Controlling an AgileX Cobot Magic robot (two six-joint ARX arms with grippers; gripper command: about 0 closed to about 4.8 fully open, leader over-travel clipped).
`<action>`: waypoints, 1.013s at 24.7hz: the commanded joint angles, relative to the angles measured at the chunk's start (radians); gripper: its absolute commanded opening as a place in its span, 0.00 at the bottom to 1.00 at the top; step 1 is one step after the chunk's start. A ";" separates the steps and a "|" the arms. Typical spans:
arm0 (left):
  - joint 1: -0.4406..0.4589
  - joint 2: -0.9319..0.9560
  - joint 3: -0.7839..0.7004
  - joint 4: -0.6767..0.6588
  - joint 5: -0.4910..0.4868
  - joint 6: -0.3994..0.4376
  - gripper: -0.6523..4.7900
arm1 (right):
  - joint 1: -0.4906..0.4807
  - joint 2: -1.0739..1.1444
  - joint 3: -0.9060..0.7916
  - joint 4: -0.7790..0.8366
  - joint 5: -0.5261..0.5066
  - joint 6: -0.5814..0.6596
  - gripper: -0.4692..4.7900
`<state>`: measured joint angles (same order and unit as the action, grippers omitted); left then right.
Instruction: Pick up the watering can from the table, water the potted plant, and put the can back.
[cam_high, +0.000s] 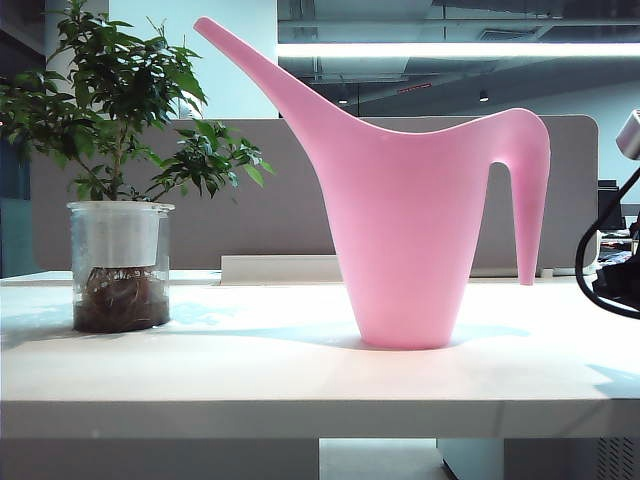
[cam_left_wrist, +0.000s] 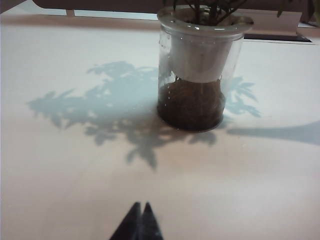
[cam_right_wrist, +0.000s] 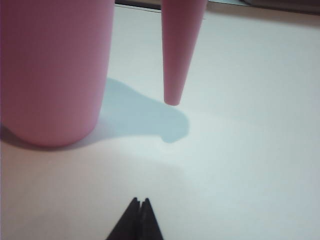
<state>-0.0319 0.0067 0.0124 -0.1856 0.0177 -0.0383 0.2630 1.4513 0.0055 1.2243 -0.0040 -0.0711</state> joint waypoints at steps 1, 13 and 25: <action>0.000 0.000 -0.003 0.001 -0.003 0.004 0.11 | 0.001 -0.119 -0.006 -0.080 0.002 0.003 0.08; 0.000 0.000 -0.003 0.002 0.002 0.004 0.11 | -0.055 -0.836 -0.005 -0.567 0.005 -0.007 0.08; 0.000 0.000 -0.003 0.002 0.002 0.004 0.11 | -0.182 -1.320 -0.005 -1.281 0.000 -0.003 0.08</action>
<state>-0.0319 0.0063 0.0124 -0.1856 0.0177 -0.0383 0.0872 0.1497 0.0078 -0.0166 -0.0025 -0.0761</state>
